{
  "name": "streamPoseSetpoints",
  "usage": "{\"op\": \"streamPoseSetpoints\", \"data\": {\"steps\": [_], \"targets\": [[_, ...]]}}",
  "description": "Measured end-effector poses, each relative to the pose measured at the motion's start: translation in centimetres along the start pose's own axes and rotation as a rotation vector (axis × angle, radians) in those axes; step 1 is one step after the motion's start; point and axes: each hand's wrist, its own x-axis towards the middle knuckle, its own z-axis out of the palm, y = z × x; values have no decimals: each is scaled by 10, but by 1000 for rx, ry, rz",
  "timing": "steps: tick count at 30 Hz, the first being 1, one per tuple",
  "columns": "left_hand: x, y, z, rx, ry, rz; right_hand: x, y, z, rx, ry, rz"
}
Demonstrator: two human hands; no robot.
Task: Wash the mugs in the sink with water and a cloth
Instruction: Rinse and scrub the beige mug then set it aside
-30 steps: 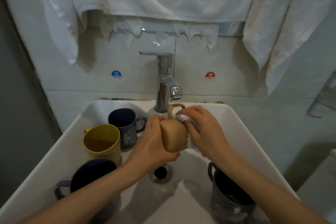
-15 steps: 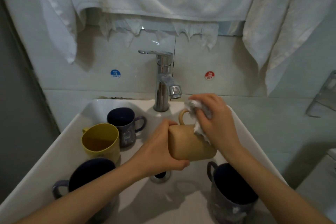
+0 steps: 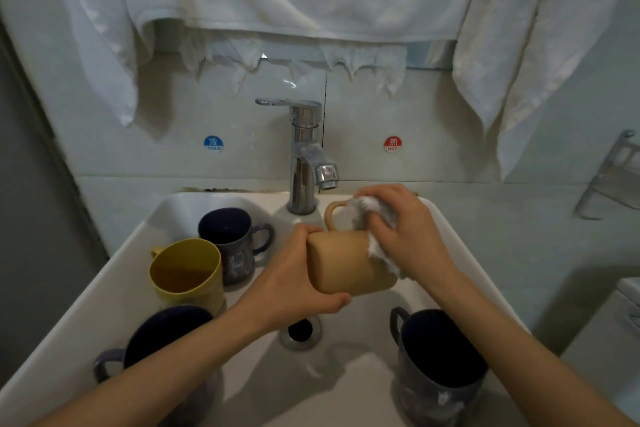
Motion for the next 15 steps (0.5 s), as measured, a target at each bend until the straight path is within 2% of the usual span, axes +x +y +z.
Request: {"op": "streamPoseSetpoints", "data": {"steps": [5, 8, 10, 15], "targets": [[-2, -1, 5, 55, -14, 7, 8, 20, -14, -48, -161, 340], [-1, -4, 9, 61, -2, 0, 12, 26, -22, 92, -118, 476], [0, -4, 8, 76, 30, -9, 13, 24, -23, 205, -87, 491], [-1, 1, 1, 19, 169, -47, 12, 20, -14, 211, -168, 484]]}}
